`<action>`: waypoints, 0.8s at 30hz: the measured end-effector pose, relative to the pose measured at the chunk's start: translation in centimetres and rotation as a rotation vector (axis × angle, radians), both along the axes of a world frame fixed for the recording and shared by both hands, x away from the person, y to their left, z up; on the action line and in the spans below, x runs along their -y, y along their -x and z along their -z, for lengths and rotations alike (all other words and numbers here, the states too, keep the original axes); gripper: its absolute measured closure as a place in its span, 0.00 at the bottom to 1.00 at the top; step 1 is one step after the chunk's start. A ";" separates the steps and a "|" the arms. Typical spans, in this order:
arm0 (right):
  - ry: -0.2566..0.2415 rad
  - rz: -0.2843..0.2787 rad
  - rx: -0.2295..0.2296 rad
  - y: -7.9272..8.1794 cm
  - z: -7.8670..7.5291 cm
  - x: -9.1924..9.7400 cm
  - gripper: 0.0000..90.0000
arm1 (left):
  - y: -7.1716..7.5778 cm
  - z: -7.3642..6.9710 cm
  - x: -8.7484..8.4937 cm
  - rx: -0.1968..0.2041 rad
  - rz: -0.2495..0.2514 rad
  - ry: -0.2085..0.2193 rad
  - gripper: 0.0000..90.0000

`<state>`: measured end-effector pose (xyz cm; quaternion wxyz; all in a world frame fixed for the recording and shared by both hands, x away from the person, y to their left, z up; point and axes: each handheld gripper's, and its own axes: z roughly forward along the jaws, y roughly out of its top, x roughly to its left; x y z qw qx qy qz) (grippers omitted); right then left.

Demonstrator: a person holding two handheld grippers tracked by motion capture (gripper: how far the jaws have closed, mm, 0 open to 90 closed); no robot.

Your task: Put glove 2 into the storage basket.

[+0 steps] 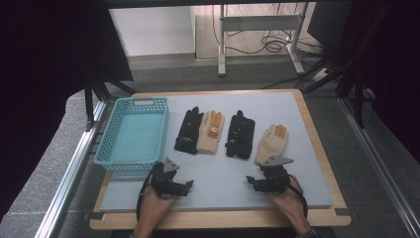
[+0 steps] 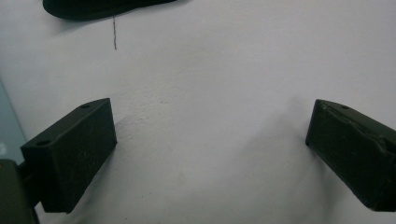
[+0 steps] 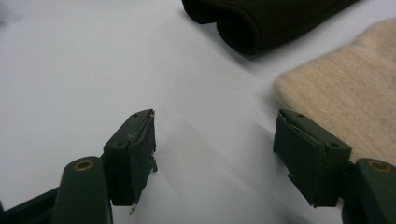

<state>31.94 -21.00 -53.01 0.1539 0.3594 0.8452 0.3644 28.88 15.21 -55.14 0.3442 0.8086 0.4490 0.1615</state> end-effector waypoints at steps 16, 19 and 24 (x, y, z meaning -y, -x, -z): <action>-0.016 -0.009 0.017 -2.2 -1.7 -0.9 0.38 | 0.0 0.0 0.0 0.000 0.000 0.000 0.02; -0.021 -0.007 0.019 -3.0 -2.0 -1.1 0.39 | 0.0 0.0 0.0 0.000 0.000 0.000 0.02; -0.021 -0.002 0.021 -4.5 -2.4 -1.3 0.41 | 0.0 0.0 0.0 -0.001 -0.001 0.001 0.02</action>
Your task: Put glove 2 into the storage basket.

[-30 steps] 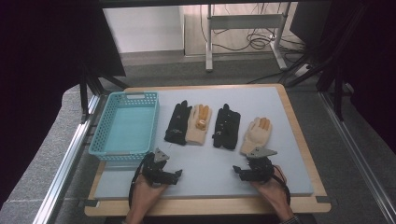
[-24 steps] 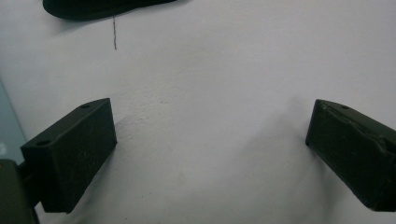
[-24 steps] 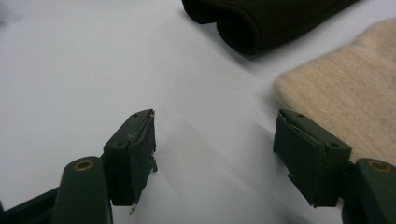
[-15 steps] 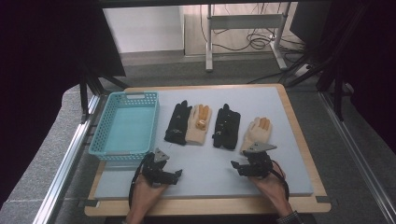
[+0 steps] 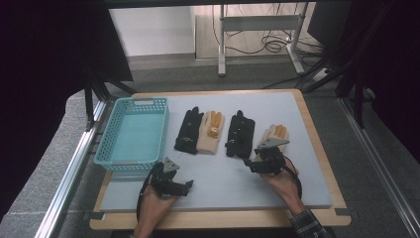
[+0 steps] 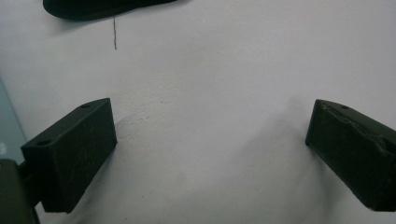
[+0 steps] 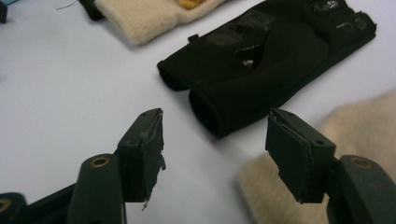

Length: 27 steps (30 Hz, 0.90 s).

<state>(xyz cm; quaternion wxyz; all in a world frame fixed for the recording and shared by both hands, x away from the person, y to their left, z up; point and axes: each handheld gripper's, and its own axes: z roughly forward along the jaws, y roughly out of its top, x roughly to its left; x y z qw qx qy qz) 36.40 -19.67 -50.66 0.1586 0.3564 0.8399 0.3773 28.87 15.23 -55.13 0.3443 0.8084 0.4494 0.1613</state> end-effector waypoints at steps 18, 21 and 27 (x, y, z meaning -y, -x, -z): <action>0.064 0.025 0.024 -7.3 -1.2 -2.6 0.31 | 0.0 0.0 0.0 0.000 0.001 0.001 0.02; 0.077 0.037 0.003 -8.9 -0.7 -3.1 0.27 | 0.0 0.0 0.0 0.000 0.001 0.001 0.02; 0.107 0.058 -0.029 -10.8 0.4 -3.8 0.23 | 0.0 0.0 0.0 -0.001 0.001 0.001 0.02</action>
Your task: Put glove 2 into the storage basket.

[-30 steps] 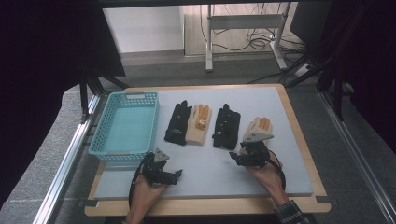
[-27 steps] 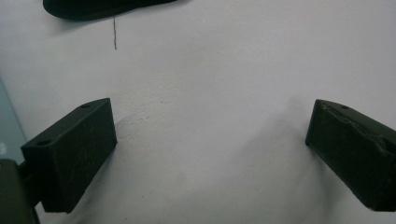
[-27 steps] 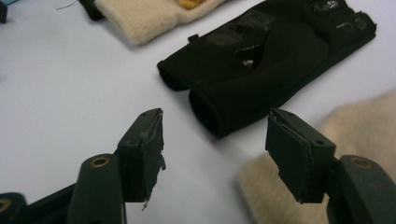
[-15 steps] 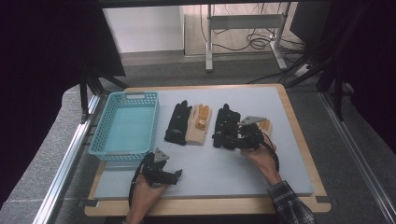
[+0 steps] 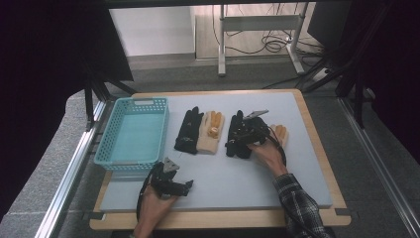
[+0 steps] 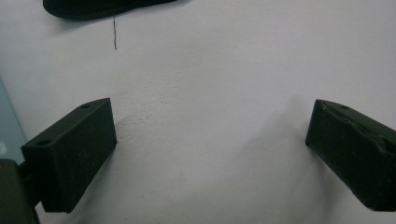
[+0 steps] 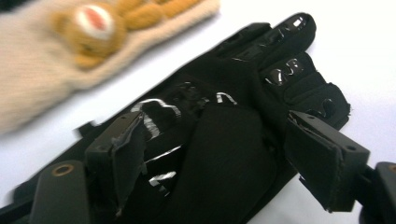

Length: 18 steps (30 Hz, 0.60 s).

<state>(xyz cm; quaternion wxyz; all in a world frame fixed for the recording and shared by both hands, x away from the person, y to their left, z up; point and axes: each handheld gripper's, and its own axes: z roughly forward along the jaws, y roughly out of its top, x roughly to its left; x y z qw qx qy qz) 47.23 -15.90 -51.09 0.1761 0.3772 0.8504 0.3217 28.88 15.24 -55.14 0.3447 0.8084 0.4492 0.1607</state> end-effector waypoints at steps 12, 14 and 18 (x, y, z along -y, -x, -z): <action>0.046 0.030 -0.060 -0.7 0.4 -1.7 0.77 | 0.0 0.0 0.0 0.001 0.000 0.000 0.02; 0.043 0.031 -0.061 -0.7 0.4 -1.6 0.82 | 0.0 0.0 0.0 0.000 0.000 0.000 0.02; 0.050 0.022 -0.050 -0.4 0.2 -1.8 0.87 | 0.0 0.0 0.0 0.000 0.000 0.001 0.02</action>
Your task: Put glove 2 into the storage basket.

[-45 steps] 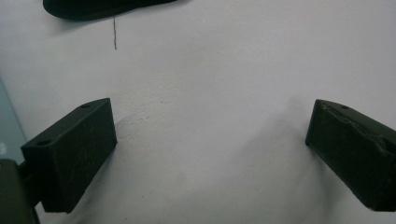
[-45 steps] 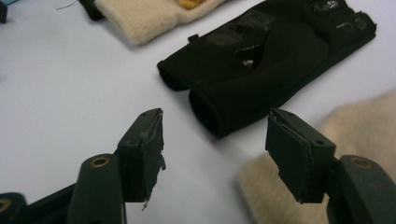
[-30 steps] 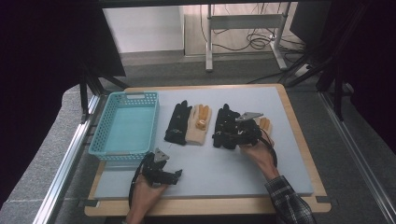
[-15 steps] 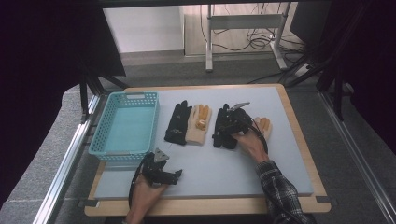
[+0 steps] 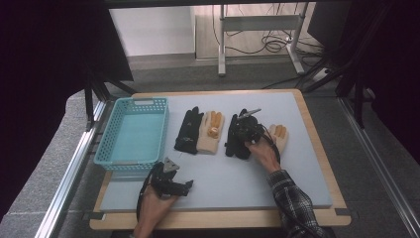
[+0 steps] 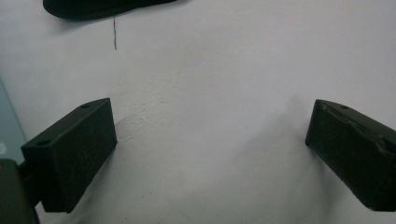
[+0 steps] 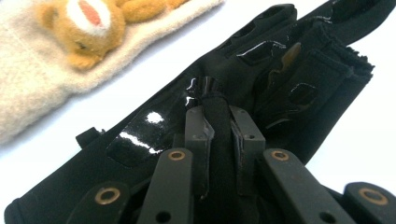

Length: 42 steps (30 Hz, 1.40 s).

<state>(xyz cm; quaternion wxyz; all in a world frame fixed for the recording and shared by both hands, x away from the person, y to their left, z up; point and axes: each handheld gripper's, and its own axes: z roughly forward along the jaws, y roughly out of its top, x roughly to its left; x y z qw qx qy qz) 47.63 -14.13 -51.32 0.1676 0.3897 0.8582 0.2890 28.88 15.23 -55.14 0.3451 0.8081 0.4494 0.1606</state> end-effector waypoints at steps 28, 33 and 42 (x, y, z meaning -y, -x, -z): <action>-0.223 -0.140 0.010 13.4 -4.5 1.2 0.87 | 0.0 0.0 0.0 0.003 -0.004 0.001 0.03; -0.213 -0.140 -0.001 14.4 -3.1 0.9 0.87 | 0.0 0.0 0.0 0.001 -0.003 0.000 0.03; -0.185 -0.121 -0.029 14.5 -0.5 0.9 0.65 | 0.0 0.0 0.0 -0.001 0.001 -0.005 0.03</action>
